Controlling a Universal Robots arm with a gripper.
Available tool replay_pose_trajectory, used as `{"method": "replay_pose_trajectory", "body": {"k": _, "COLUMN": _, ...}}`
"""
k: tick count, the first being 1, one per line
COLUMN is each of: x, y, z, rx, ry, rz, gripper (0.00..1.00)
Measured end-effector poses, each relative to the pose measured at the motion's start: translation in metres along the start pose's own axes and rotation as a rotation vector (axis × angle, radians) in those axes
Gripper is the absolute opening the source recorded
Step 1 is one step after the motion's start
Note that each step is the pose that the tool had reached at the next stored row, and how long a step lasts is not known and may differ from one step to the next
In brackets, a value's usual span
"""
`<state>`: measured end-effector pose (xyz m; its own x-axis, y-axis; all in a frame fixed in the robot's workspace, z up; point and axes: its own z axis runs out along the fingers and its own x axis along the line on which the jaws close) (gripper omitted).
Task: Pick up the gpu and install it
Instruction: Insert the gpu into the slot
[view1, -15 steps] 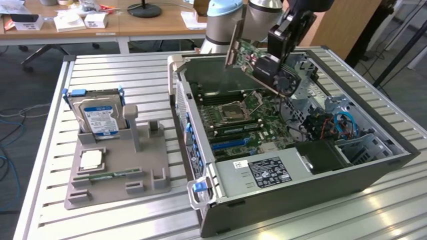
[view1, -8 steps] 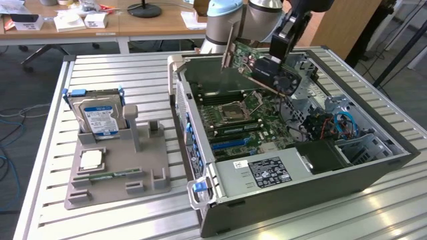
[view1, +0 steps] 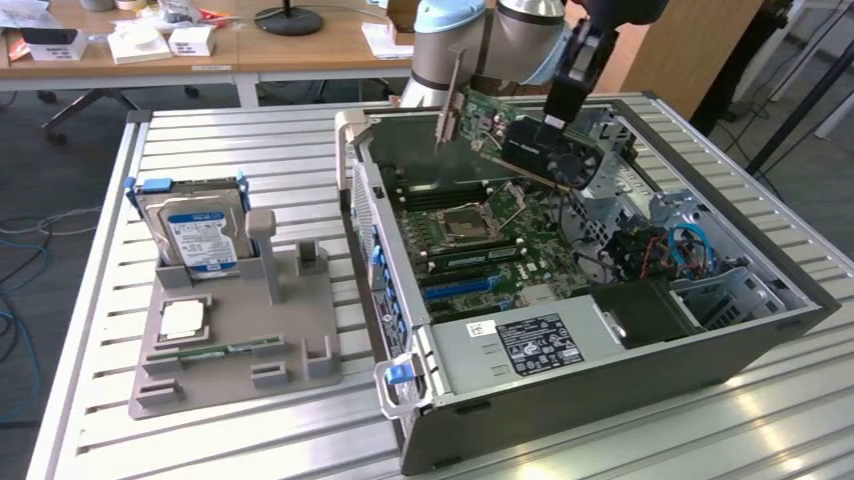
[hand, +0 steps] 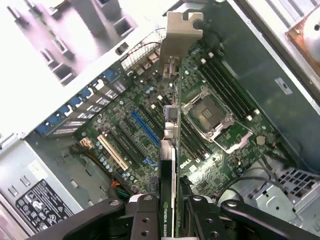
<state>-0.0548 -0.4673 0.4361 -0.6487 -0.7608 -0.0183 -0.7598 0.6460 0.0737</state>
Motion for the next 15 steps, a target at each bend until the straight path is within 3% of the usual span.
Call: {"method": "replay_pose_trajectory", "body": {"k": 15, "x": 0.0000, "y": -0.0001, "z": 0.0006, "rx": -0.0046, "ry": 0.0203, "rz": -0.272, "gripper": 0.26}}
